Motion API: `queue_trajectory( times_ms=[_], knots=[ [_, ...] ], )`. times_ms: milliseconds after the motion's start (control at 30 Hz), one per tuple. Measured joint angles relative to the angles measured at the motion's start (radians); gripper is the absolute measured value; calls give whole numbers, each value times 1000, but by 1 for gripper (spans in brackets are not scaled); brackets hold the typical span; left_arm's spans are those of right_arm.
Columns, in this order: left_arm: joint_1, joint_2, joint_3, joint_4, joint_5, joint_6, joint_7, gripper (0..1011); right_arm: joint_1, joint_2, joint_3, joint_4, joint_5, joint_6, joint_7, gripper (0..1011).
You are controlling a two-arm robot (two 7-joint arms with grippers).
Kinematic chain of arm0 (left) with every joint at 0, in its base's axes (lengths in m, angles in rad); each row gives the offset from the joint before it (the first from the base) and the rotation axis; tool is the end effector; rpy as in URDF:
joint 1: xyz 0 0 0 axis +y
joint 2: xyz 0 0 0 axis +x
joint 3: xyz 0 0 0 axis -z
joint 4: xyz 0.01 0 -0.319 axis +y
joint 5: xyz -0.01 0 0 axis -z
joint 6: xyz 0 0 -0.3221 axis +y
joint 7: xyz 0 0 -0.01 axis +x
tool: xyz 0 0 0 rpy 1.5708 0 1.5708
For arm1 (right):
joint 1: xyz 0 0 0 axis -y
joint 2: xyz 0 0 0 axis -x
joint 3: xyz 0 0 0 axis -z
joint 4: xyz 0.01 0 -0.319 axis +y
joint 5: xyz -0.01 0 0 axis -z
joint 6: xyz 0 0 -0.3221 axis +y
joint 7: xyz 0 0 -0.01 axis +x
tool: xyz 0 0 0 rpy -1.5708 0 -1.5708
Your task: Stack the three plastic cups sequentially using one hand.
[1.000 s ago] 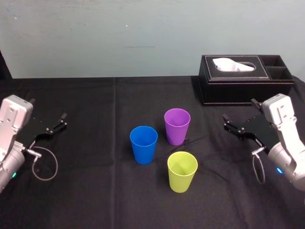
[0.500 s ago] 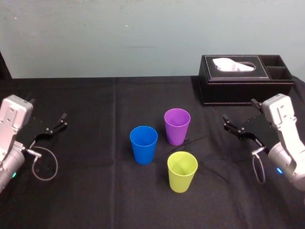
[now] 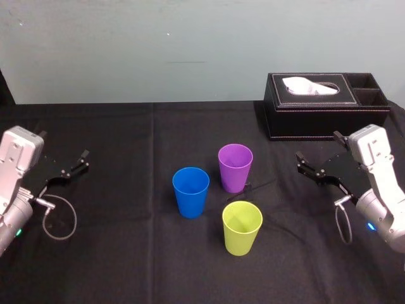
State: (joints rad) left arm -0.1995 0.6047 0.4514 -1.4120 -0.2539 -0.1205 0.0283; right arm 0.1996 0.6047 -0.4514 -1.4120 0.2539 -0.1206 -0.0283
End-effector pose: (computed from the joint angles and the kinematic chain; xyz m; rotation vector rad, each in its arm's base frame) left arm 0.3754 0.0956 -0.3282 0.3045 -0.2850 1.2480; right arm 0.3754 -0.0956 -0.3282 -0.3044 -0.2852 -1.2480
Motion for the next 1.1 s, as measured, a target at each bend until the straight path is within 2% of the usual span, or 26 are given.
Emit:
queue_trajectory(
  times_ms=[300,667,867,1100],
  knots=[
    [0,0,0,0,0,0,0,1010,0,0,0,0,0,0,0,1003],
    [0,0,0,0,0,0,0,1010,-52,13,48,-63,6,10,18,1003],
    [0,0,0,0,0,0,0,1010,-103,44,84,-132,34,15,56,1003],
    [0,0,0,0,0,0,0,1010,-175,101,136,-235,79,22,118,1003]
  ],
)
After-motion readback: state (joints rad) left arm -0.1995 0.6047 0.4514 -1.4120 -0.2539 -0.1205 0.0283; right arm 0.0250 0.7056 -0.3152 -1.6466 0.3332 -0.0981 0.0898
